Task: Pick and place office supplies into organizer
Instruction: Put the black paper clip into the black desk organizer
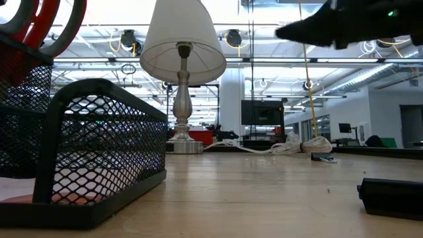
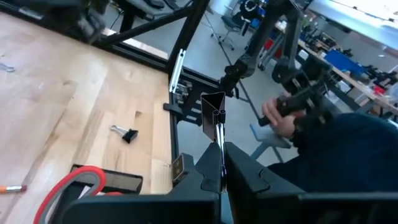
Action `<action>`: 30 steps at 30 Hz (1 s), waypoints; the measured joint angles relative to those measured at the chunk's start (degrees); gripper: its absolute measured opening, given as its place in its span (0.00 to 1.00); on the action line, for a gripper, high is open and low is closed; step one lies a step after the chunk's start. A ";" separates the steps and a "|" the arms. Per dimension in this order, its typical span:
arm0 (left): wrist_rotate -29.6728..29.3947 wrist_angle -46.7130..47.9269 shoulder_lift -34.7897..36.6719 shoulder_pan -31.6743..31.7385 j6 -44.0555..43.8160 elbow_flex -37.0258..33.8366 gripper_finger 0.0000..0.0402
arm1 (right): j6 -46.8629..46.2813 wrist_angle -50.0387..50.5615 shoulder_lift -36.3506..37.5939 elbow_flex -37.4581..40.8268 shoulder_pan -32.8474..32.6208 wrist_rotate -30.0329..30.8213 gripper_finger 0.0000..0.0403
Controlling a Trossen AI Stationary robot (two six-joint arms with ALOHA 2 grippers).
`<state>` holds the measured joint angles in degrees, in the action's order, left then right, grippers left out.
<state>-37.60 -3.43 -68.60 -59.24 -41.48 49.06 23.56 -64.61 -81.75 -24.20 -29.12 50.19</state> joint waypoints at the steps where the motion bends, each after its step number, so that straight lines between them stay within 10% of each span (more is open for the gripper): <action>1: 0.00 0.38 0.00 0.00 -0.35 0.00 0.02 | -0.91 -0.14 2.23 1.51 0.03 -0.73 0.46; 13: 0.00 4.68 -0.01 0.02 -1.66 0.00 0.02 | -0.45 0.79 20.90 23.27 0.22 2.66 0.43; 30: 4.68 9.56 -2.17 2.38 -5.97 1.48 0.01 | -0.29 11.32 22.61 23.03 0.61 5.06 0.44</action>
<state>-32.93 6.13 -70.77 -56.87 -47.45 50.54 23.27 -53.29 -59.13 -1.17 -28.51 55.24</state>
